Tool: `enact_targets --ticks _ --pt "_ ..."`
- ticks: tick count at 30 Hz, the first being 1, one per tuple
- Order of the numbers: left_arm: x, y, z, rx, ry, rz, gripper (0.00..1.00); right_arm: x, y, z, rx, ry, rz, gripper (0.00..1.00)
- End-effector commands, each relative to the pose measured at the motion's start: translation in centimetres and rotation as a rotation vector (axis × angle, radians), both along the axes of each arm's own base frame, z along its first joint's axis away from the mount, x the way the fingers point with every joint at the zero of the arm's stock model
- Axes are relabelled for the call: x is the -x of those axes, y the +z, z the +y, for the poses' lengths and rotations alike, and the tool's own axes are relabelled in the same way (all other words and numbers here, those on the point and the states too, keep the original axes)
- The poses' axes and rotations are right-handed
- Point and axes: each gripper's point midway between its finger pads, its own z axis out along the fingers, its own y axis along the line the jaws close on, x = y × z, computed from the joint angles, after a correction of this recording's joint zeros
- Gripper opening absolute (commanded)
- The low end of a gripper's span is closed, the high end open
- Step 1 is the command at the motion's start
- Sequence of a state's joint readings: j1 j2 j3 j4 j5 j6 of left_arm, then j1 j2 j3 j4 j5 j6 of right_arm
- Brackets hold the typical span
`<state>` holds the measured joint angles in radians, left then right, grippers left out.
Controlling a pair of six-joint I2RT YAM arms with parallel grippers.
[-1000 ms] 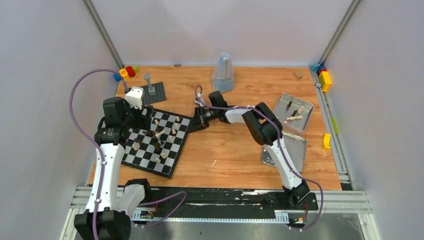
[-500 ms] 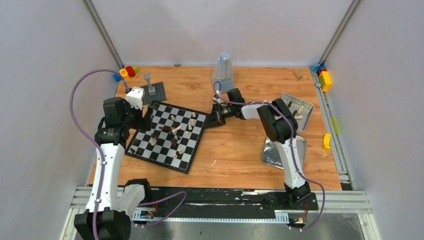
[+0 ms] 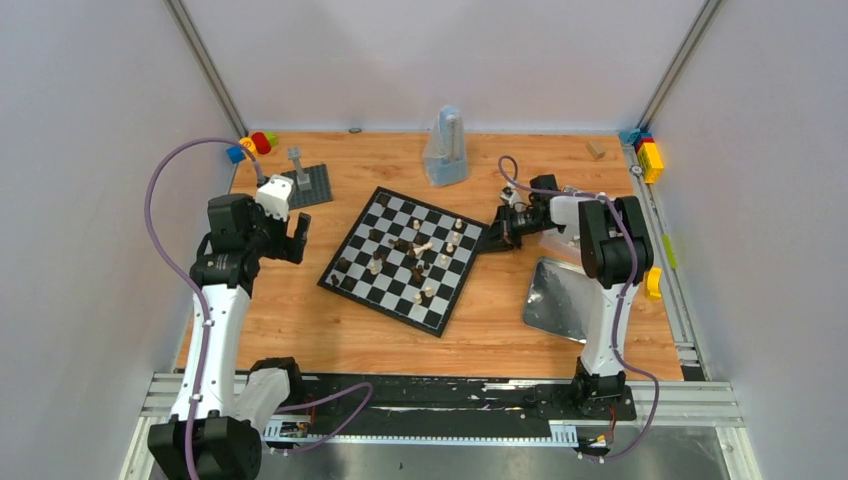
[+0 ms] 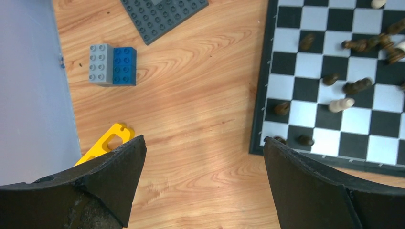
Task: Set up the chess pieces on the board
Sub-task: Move the chessboard to the center of the board, then adjust the chessboard at the center of the board.
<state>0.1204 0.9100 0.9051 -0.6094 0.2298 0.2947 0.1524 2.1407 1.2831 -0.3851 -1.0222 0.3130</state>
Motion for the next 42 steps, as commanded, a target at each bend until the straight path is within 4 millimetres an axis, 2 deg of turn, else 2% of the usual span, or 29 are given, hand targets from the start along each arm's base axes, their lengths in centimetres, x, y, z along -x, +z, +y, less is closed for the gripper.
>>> enact_targets --ticks 1,3,5,7,10,15,19,23,29,32,42 --pt "-0.8 -1.2 -0.2 -0.011 -0.053 0.019 1.0 -1.0 -1.1 -4.3 0.176 0.024 -0.157 0.06" --pt "-1.5 -2.1 -0.6 0.02 -0.064 0.047 1.0 -1.5 -1.2 -5.1 0.206 0.013 -0.171 0.13" --pt "-2.6 -2.9 -1.1 0.069 -0.066 0.069 1.0 -2.1 -1.2 -5.7 0.227 0.005 -0.187 0.25" --pt "-3.9 -3.6 -1.7 0.127 -0.063 0.098 1.0 -2.5 -0.8 -5.9 0.231 -0.001 -0.199 0.38" --pt "-6.4 -4.7 -3.0 0.24 -0.06 0.164 1.0 -2.6 -0.1 -5.8 0.224 -0.005 -0.211 0.52" --pt "-9.5 -6.8 -6.6 0.37 -0.117 0.294 1.0 -2.1 1.2 -5.8 0.223 -0.005 -0.242 0.6" --pt "-11.4 -8.4 -8.1 0.434 -0.105 0.37 1.0 -1.8 2.8 -6.0 0.229 0.019 -0.314 0.63" --pt "-12.4 -10.4 -9.4 0.484 -0.094 0.45 1.0 -1.3 4.1 -6.3 0.237 0.06 -0.371 0.63" --pt "-12.3 -13.7 -11.5 0.496 -0.102 0.537 0.99 -0.1 6.0 -6.5 0.244 0.118 -0.41 0.63" --pt "-11.5 -14.5 -12.1 0.53 -0.109 0.57 0.99 0.4 6.6 -6.9 0.264 0.134 -0.434 0.63" --pt "-6.3 -16.2 -15.4 0.633 -0.198 0.734 0.99 1.4 8.4 -7.6 0.309 0.159 -0.483 0.63"
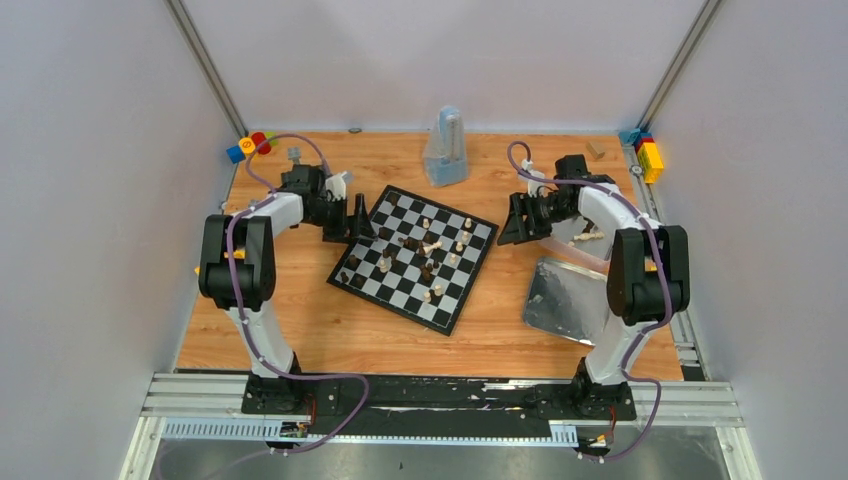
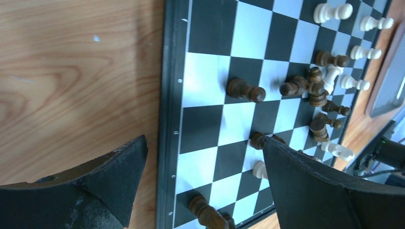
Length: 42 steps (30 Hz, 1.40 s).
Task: Set up the chess pieces on the board
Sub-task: Adjust the chessboard at the center of the board.
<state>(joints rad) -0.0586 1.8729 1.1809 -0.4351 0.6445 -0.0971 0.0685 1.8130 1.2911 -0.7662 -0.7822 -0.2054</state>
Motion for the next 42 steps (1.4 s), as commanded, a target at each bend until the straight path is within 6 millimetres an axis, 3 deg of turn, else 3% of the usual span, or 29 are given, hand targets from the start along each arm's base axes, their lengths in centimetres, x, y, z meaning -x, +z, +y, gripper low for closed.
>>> enact_targets --ticks 1,19,26,42 --pt "2.9 -0.2 -2.0 0.076 -0.051 0.09 0.99 -0.1 2.4 -0.5 0.027 0.028 -0.089 0.63" --pt "13.3 1.2 -6.0 0.142 -0.334 0.204 1.0 -0.4 3.1 -2.1 0.135 0.03 -0.119 0.63" --pt "13.6 2.2 -5.9 0.126 -0.347 0.163 1.0 -0.9 2.9 -2.3 0.164 0.022 -0.124 0.63" --pt "9.5 2.5 -4.4 -0.032 -0.288 -0.013 1.0 -0.4 -3.1 -1.6 0.217 0.047 -0.012 0.62"
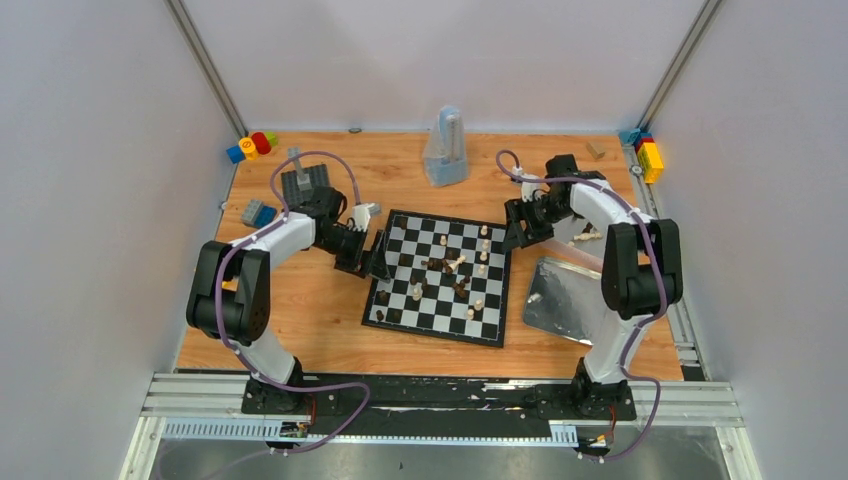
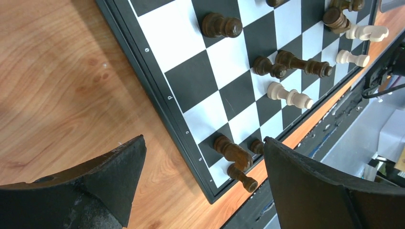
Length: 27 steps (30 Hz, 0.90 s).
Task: Set up the chess pieces on the board
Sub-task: Adjust the chessboard at the center of the board.
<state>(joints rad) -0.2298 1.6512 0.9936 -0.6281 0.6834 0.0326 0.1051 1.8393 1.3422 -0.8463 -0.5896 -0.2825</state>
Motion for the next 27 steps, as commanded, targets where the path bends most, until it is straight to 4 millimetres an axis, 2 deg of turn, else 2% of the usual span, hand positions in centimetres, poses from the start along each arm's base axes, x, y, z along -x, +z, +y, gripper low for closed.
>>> enact_targets --ticks 1,7,11,16,27 --pt "-2.0 0.9 -0.1 -0.01 -0.011 -0.094 1.0 -0.2 -1.6 0.1 0.015 0.01 0.006 0.62" --pt "-2.7 -0.1 -0.6 0.003 -0.018 -0.059 1.0 0.4 -3.2 0.7 -0.021 0.022 0.056 0.62" --pt "-2.5 -0.5 -1.3 0.043 -0.03 -0.027 1.0 -0.1 -3.4 1.5 -0.06 0.031 0.069 0.62" --pt "-1.6 -0.5 -2.0 0.1 -0.05 0.015 1.0 -1.6 -3.3 2.2 -0.1 0.034 0.07 0.61" --pt "0.8 -0.2 -3.1 0.172 -0.116 0.093 1.0 -5.6 -1.7 3.1 -0.133 0.048 0.02 0.61"
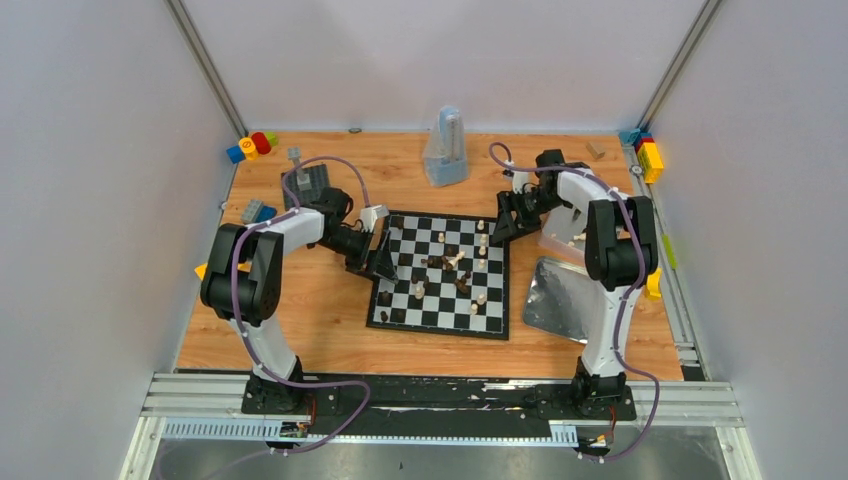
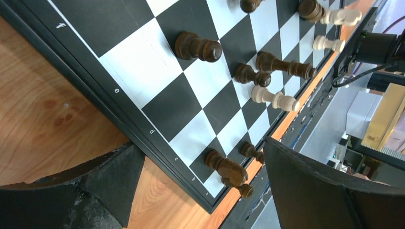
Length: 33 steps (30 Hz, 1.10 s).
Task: Set up the chess pieces on the board
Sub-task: Adjust the chessboard at the center of the board.
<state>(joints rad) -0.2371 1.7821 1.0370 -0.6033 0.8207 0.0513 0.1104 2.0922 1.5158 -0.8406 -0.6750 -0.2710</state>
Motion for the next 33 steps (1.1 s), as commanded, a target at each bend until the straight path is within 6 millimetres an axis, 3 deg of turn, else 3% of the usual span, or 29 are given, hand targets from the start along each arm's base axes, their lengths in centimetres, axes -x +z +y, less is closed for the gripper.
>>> enact_targets --ticks 1,10,14,18,22,25,30,33 --pt "1.1 1.1 -1.0 0.06 -0.061 0.013 1.0 -2.3 2.1 1.2 -0.053 0.029 -0.073 0.61" --pt "-0.3 1.9 0.4 -0.047 -0.021 -0.086 1.0 -2.3 3.0 -1.5 0.116 0.033 -0.163 0.61" --pt "-1.8 2.6 2.0 -0.098 0.041 -0.163 1.0 -2.5 6.0 -2.3 0.153 0.02 -0.264 0.62" --pt "-2.9 4.3 3.4 -0.131 0.086 -0.256 1.0 -2.4 9.6 -1.6 0.143 0.029 -0.36 0.62" --pt "-3.9 6.6 5.1 -0.214 0.11 -0.412 1.0 -1.4 11.9 1.1 0.157 0.102 -0.444 0.62" --pt "-4.2 9.4 6.8 -0.288 0.13 -0.556 1.0 -0.4 12.5 3.7 0.197 0.181 -0.503 0.62" --pt "-4.1 14.8 8.3 -0.33 0.17 -0.745 1.0 0.5 12.0 8.6 0.266 0.326 -0.586 0.61" --pt "-4.3 16.6 8.5 -0.334 0.181 -0.805 1.0 0.4 10.8 11.2 0.275 0.392 -0.592 0.61"
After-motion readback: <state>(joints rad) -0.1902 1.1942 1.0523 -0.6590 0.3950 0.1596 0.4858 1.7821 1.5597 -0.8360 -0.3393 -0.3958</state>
